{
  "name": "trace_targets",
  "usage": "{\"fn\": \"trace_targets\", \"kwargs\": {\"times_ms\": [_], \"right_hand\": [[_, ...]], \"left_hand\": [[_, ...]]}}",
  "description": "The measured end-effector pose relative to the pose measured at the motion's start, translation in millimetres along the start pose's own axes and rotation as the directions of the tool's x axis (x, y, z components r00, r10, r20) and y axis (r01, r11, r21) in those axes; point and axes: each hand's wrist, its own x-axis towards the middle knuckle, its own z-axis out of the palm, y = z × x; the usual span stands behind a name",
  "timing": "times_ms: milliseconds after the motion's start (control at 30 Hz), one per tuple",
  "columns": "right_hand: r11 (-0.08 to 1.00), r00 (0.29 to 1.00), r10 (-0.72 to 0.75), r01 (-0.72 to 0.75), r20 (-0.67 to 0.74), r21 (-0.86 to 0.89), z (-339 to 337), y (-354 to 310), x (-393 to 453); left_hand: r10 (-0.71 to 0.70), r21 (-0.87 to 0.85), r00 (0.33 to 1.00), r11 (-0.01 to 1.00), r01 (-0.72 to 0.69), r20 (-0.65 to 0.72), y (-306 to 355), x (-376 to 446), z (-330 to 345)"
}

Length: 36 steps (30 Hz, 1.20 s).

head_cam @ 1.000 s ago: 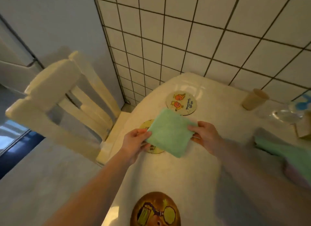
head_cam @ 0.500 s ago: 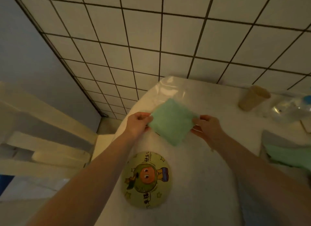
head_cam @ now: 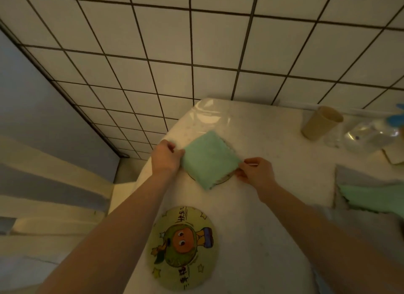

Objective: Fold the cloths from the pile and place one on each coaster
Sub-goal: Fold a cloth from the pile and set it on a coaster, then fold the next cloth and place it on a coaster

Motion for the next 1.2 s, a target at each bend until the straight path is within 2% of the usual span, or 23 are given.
{"fn": "trace_targets", "kwargs": {"times_ms": [133, 267, 367, 467, 567, 667, 833, 933, 1000, 1067, 1200], "right_hand": [[1.0, 0.999, -0.01, 0.01, 0.03, 0.004, -33.6, 6.8, -15.5], [0.995, 0.992, -0.072, 0.078, 0.102, -0.057, -88.4, 20.2, -51.6], [0.969, 0.977, -0.173, 0.192, 0.128, -0.158, -135.1, 38.8, -77.9], [0.898, 0.938, -0.314, 0.343, 0.144, -0.275, -175.1, 57.1, -97.6], [0.8, 0.903, -0.402, 0.427, 0.152, -0.422, -230.8, 74.2, -117.5], [0.738, 0.87, -0.461, 0.485, 0.174, -0.469, -288.9, 90.0, -127.5], [0.688, 0.827, -0.56, 0.496, 0.047, -0.529, -378.0, 108.3, -126.2], [0.662, 0.806, -0.591, 0.452, -0.045, -0.597, -417.2, 116.4, -115.9], [0.675, 0.82, -0.565, 0.393, -0.094, -0.625, -437.6, 119.4, -106.4], [0.667, 0.833, -0.549, 0.382, -0.075, -0.639, -446.6, 121.6, -95.8], [0.584, 0.852, -0.521, 0.392, 0.042, -0.711, -449.2, 120.3, -79.4]], "left_hand": [[0.157, 0.215, 0.987, 0.965, -0.149, -0.021, 1.5, -32.0, -9.4], [0.29, 0.328, 0.955, 0.898, -0.294, 0.061, 11.0, -85.1, -9.5], [0.36, 0.351, 0.924, 0.855, -0.382, 0.13, 21.5, -136.6, 4.1], [0.414, 0.32, 0.884, 0.825, -0.466, 0.219, 28.7, -185.1, 24.8], [0.466, 0.271, 0.833, 0.795, -0.543, 0.299, 44.9, -241.5, 56.9], [0.487, 0.252, 0.794, 0.769, -0.587, 0.363, 64.4, -290.4, 93.1], [0.53, 0.204, 0.729, 0.731, -0.652, 0.433, 103.8, -354.8, 155.6], [0.555, 0.189, 0.664, 0.678, -0.71, 0.502, 125.0, -379.0, 187.4], [0.571, 0.186, 0.615, 0.632, -0.752, 0.544, 137.9, -388.1, 208.5], [0.591, 0.18, 0.577, 0.594, -0.784, 0.564, 148.7, -392.0, 225.4], [0.624, 0.175, 0.522, 0.53, -0.829, 0.582, 169.5, -389.7, 256.0]]}}
